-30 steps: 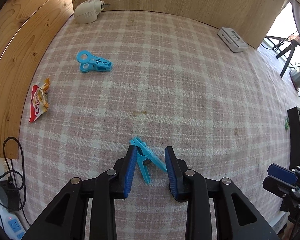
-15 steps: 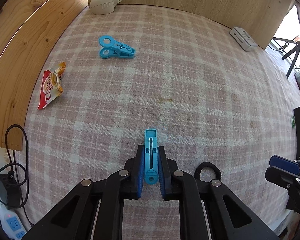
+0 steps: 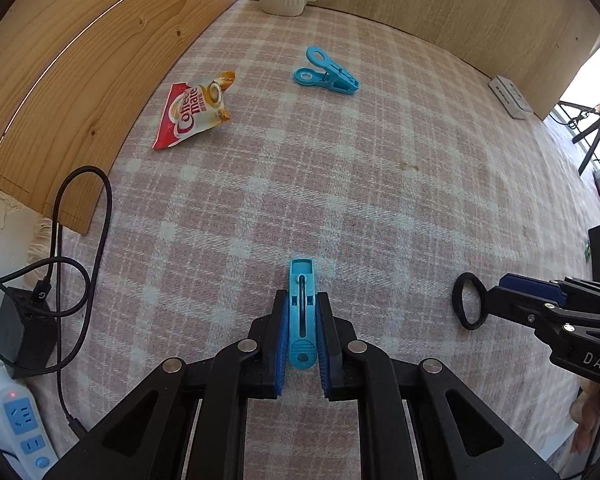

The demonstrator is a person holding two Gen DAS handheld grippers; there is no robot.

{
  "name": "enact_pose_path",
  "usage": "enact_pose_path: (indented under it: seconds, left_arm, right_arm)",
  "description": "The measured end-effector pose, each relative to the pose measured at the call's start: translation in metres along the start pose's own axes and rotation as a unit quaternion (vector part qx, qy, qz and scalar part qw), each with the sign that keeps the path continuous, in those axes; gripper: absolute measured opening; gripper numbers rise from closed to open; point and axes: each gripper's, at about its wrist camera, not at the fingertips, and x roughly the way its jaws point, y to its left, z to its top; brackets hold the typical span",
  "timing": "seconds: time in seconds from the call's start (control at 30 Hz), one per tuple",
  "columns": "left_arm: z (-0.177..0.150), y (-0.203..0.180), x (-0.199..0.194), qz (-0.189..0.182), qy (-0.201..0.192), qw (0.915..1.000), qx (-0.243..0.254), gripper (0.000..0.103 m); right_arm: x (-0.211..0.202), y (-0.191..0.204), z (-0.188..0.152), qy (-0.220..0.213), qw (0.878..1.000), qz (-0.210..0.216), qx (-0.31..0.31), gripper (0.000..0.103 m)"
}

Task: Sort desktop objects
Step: 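Grasp the blue clothespin with the left tool while the right tool grasps the black hair tie, then carry the clothespin and hair tie into the tray and release both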

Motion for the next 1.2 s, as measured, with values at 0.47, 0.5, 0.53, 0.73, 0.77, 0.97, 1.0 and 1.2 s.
enact_pose_path:
  seconds: [0.47, 0.5, 0.53, 0.73, 0.77, 0.97, 1.0, 1.2]
  left_arm:
    - [-0.033, -0.002, -0.012, -0.018, -0.006, 0.9996, -0.02, 0.013]
    - [-0.041, -0.01, -0.016, -0.019, -0.007, 0.9996, -0.021, 0.013]
    - [-0.053, -0.015, -0.021, -0.02, -0.009, 0.9995, -0.021, 0.013]
    - [-0.058, -0.031, -0.033, -0.027, -0.023, 0.9993, -0.016, 0.013]
    - [-0.057, -0.036, -0.034, -0.028, -0.025, 0.9992, -0.013, 0.013]
    - [-0.058, -0.086, -0.046, -0.039, -0.039, 0.9983, 0.018, 0.013]
    - [-0.06, -0.098, -0.049, -0.042, -0.041, 0.9979, 0.026, 0.013]
    - [-0.072, -0.187, -0.059, -0.07, -0.042, 0.993, 0.086, 0.013]
  right_arm:
    - [0.019, 0.044, -0.017, -0.011, 0.977, -0.13, -0.169, 0.005]
    - [0.018, 0.042, -0.019, -0.012, 0.977, -0.128, -0.171, 0.004]
    - [0.017, 0.04, -0.02, -0.012, 0.977, -0.129, -0.172, 0.003]
    - [0.003, 0.013, -0.037, -0.012, 0.984, -0.102, -0.143, 0.003]
    - [-0.001, 0.007, -0.041, -0.014, 0.986, -0.097, -0.136, 0.003]
    - [-0.044, -0.034, -0.067, -0.048, 0.991, -0.068, -0.102, 0.003]
    - [-0.054, -0.041, -0.071, -0.057, 0.992, -0.062, -0.095, 0.003]
    - [-0.11, -0.09, -0.106, -0.104, 0.993, -0.037, -0.046, 0.003]
